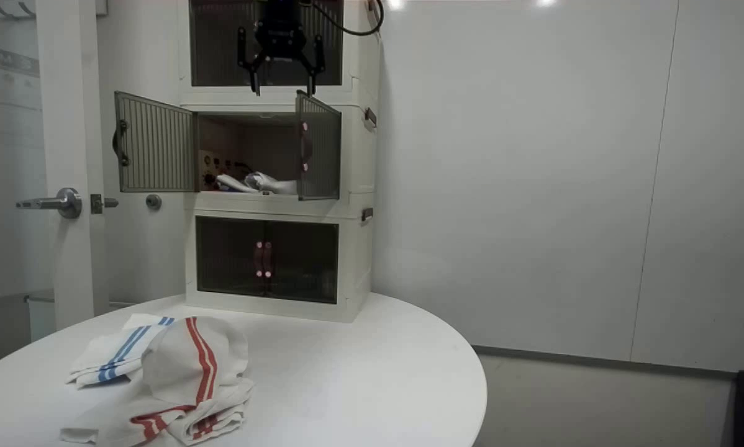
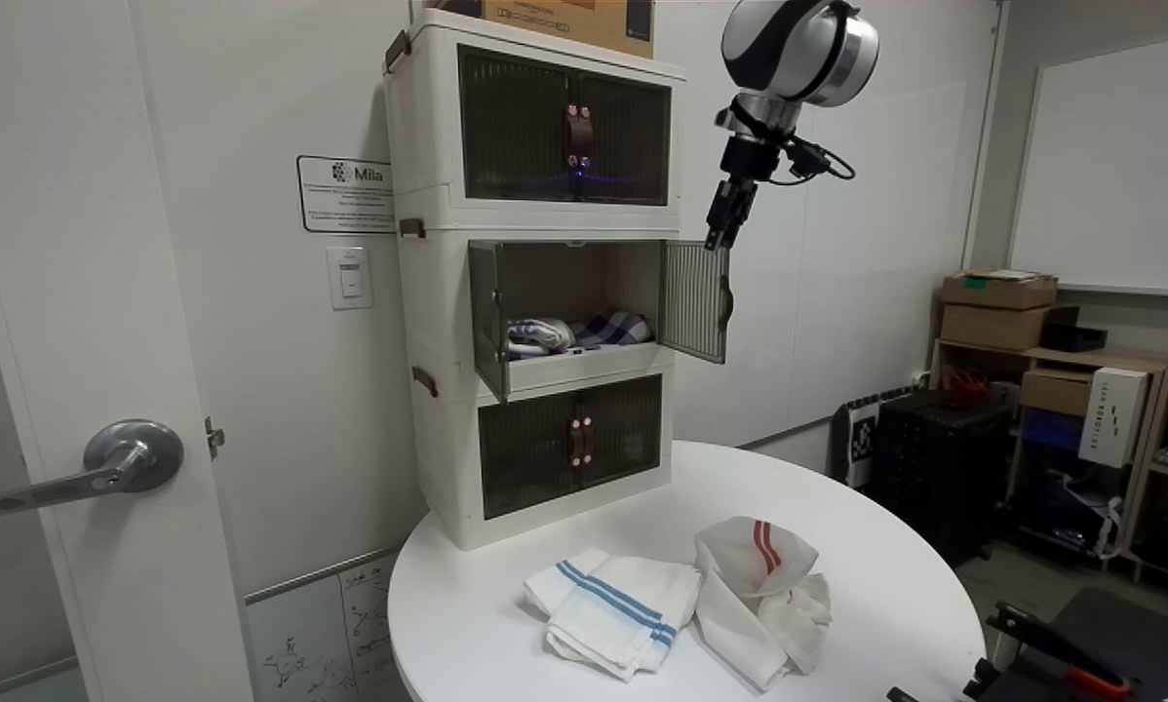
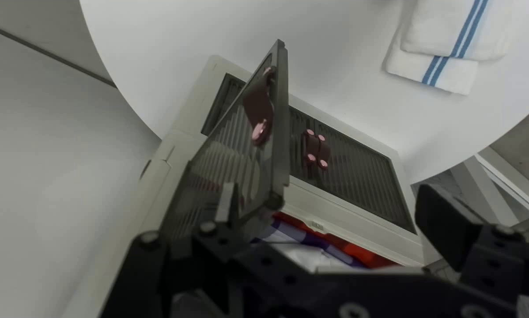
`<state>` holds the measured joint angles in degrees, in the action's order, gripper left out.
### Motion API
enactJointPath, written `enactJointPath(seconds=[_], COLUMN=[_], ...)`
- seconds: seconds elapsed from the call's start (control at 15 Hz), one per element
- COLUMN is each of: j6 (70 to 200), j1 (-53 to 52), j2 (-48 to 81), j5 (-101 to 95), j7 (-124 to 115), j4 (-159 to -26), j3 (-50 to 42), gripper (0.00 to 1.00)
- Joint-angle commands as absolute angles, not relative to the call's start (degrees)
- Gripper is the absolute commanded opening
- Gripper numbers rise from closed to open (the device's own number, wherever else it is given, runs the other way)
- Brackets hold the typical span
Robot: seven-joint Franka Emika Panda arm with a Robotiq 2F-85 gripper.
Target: Close the right cabinet door of the middle shelf
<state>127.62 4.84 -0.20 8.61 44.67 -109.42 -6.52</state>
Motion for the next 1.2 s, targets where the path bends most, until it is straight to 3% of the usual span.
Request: enactJointPath(seconds=[0.0,0.67,1.13], j6=[127.87,124.83,102.31], j1=[3.96,2.02,4.63], j2=[-2.5,-2.94,-3.07], j5=[12.29,14.97,5.13], j7=[49.19,48.68,58.53], j4=[-111.07,-110.59,-103.22], j3=[-4.98,-3.17,-6.09], gripper=[1.0,1.0,1.0])
